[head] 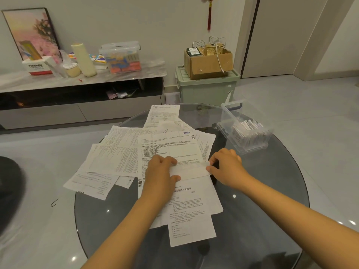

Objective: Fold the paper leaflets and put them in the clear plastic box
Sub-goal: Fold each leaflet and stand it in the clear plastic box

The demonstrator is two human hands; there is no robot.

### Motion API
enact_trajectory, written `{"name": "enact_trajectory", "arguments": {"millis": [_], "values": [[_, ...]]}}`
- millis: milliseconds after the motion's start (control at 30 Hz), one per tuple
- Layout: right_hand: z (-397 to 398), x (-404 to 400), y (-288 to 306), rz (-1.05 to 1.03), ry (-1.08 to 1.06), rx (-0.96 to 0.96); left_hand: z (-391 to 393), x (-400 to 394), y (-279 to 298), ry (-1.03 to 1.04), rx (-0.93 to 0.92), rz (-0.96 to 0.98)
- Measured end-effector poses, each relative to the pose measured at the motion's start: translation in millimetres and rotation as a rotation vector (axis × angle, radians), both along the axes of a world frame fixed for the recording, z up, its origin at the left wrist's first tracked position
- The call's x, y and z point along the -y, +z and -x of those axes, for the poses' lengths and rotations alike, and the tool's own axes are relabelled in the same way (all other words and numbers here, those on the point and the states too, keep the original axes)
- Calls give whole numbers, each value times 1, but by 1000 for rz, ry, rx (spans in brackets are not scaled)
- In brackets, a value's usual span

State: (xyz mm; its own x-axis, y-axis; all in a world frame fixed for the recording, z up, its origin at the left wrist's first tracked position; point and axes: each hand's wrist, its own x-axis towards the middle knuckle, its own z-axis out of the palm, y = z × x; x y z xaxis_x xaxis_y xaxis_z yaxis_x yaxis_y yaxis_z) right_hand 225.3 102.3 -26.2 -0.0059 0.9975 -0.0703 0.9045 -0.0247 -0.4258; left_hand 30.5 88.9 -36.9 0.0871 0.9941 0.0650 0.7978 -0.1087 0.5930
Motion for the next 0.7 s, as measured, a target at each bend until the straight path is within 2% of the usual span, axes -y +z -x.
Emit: {"name": "enact_trajectory", "arguments": {"millis": [100,233,400,567,700], "values": [[-5,8,5,60,-51,-65,-6,9,4,-124,-61,-98],[-3,21,14,247,-64,-127,-13,21,11,-317,-155,-93],[-2,35,27,379,-85,-381,-20,27,13,-387,-327,-78],[-3,41,41,454,-56,-531,-21,28,11,-355,-277,-178],[-3,39,40,315,-65,-596,-21,25,14,-315,-156,-177]]}}
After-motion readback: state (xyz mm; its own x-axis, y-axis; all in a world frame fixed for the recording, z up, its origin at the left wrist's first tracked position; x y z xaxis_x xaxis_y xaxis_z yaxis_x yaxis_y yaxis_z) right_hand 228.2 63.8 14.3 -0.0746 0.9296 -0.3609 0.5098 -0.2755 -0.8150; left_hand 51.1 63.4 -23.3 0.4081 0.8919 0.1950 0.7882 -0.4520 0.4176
